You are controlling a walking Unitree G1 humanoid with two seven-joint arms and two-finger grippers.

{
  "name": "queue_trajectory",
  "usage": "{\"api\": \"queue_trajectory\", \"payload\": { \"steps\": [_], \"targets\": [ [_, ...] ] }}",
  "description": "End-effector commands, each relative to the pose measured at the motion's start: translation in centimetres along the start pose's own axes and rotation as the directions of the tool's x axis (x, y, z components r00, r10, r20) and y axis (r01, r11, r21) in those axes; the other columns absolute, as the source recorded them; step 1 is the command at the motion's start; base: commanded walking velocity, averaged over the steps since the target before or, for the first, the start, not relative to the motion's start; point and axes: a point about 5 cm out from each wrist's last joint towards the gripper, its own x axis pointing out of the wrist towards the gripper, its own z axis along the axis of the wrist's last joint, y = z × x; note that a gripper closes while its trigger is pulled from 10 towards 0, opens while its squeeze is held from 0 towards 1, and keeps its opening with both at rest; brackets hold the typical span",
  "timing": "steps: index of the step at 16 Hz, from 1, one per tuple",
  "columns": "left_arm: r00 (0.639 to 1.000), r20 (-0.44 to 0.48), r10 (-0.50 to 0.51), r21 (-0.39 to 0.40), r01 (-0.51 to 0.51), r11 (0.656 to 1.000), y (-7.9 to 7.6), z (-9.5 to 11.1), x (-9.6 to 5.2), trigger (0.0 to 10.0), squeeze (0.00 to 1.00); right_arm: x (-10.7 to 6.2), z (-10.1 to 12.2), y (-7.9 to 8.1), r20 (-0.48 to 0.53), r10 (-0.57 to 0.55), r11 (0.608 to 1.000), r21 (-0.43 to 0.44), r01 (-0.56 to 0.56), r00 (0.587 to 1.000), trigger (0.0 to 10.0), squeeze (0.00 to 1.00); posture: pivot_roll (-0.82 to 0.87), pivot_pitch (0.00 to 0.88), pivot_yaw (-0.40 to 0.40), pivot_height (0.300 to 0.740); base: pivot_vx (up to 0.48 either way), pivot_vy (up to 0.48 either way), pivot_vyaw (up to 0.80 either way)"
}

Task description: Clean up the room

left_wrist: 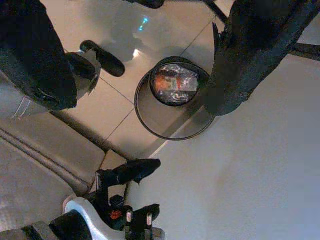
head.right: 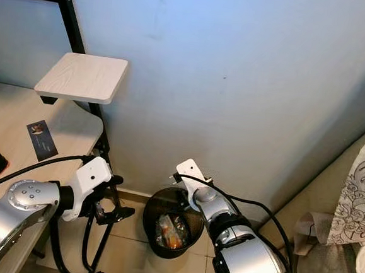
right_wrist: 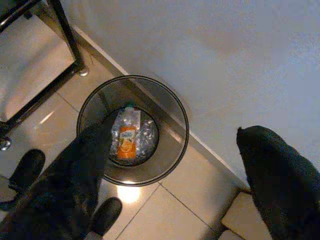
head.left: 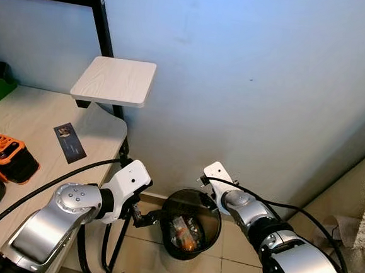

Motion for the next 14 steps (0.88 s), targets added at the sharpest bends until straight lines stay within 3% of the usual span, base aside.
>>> {"api": "queue_trajectory", "payload": {
  "steps": [1,3,5,6,7,8,11,12,14],
  "targets": [
    [1.0,0.0,0.012,-0.006,-0.012,1.0,-0.2,0.1,0.1,10.0,0.0,0.0,-0.3,0.1,0.016,0.018,1.0,0.023,-0.018,1.0,10.0,1.0,-0.04,0.068,0.004,0.74,0.0,0.0,0.0],
    [0.996,0.023,0.088,-0.038,-0.088,0.995,-0.3,-0.1,0.5,10.0,0.0,-0.2,-0.8,-0.6,0.069,0.021,0.996,0.087,-0.027,0.997,10.0,1.0,-0.05,0.062,0.007,0.74,0.0,0.0,0.0],
    [0.971,0.077,0.225,-0.1,-0.217,0.971,-0.1,0.0,0.8,10.0,0.0,-1.0,-0.8,-1.8,0.185,-0.004,0.981,0.194,-0.032,0.983,10.0,1.0,-0.06,0.055,0.011,0.74,0.0,0.0,0.0],
    [0.948,0.116,0.297,-0.135,-0.281,0.95,-0.1,0.3,1.0,10.0,0.0,-2.1,-0.4,-2.6,0.301,-0.065,0.967,0.254,-0.014,0.951,10.0,1.0,-0.08,0.047,0.015,0.74,0.0,0.0,0.0],
    [0.93,0.13,0.344,-0.148,-0.325,0.934,0.0,0.4,1.0,10.0,0.0,-3.0,-0.3,-3.1,0.347,-0.107,0.958,0.287,0.003,0.932,10.0,1.0,-0.08,0.045,0.015,0.74,0.0,0.0,0.0],
    [0.89,0.14,0.434,-0.174,-0.41,0.896,0.2,0.5,1.0,10.0,0.0,-4.9,-0.4,-3.8,0.412,-0.191,0.932,0.362,0.033,0.891,10.0,1.0,-0.09,0.04,0.014,0.74,0.0,0.0,-0.63],
    [0.832,0.138,0.537,-0.221,-0.503,0.836,0.0,0.4,0.9,10.0,0.0,-7.7,-1.8,-4.5,0.443,-0.339,0.882,0.458,0.115,0.83,10.0,1.0,-0.09,0.017,0.02,0.74,0.0,0.0,-0.8],
    [0.796,0.131,0.592,-0.253,-0.55,0.796,0.4,0.3,0.5,10.0,0.0,-8.4,-2.6,-4.4,0.414,-0.398,0.842,0.519,0.147,0.818,10.0,1.0,-0.09,0.011,0.022,0.74,0.0,0.0,-0.79],
    [0.784,0.122,0.609,-0.277,-0.562,0.779,0.7,0.1,0.2,10.0,0.0,-9.1,-2.8,-4.0,0.404,-0.421,0.818,0.556,0.147,0.812,10.0,1.0,-0.08,0.006,0.025,0.74,0.0,0.0,-0.78]
  ]
}}
